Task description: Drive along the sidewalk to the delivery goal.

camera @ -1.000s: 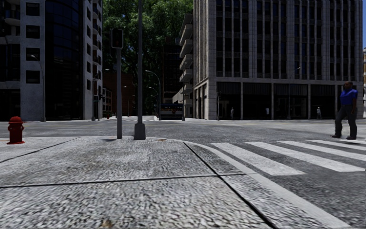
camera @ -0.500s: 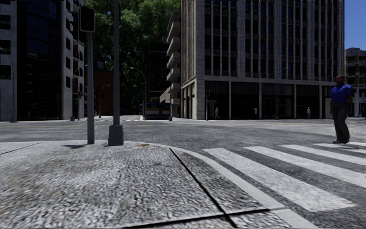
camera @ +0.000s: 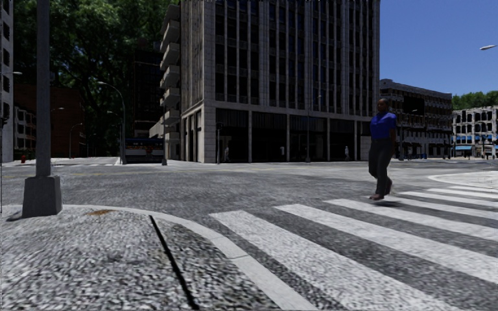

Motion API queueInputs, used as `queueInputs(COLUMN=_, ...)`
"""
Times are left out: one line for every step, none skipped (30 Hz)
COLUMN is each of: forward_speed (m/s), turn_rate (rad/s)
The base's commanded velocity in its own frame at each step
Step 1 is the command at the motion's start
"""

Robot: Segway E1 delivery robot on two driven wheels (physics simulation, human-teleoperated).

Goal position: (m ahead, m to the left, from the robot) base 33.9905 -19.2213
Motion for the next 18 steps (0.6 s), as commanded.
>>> queueInputs(forward_speed=1.62, turn_rate=-0.62)
queueInputs(forward_speed=1.62, turn_rate=-0.62)
queueInputs(forward_speed=1.62, turn_rate=-0.62)
queueInputs(forward_speed=1.62, turn_rate=-0.62)
queueInputs(forward_speed=1.62, turn_rate=-0.62)
queueInputs(forward_speed=1.62, turn_rate=-0.62)
queueInputs(forward_speed=1.62, turn_rate=-0.62)
queueInputs(forward_speed=1.62, turn_rate=-0.62)
queueInputs(forward_speed=1.62, turn_rate=-0.62)
queueInputs(forward_speed=1.62, turn_rate=-0.62)
queueInputs(forward_speed=1.62, turn_rate=-0.62)
queueInputs(forward_speed=1.61, turn_rate=-0.62)
queueInputs(forward_speed=1.6, turn_rate=-0.62)
queueInputs(forward_speed=1.58, turn_rate=-0.62)
queueInputs(forward_speed=1.58, turn_rate=-0.62)
queueInputs(forward_speed=1.55, turn_rate=-0.62)
queueInputs(forward_speed=1.54, turn_rate=-0.62)
queueInputs(forward_speed=1.52, turn_rate=-0.62)
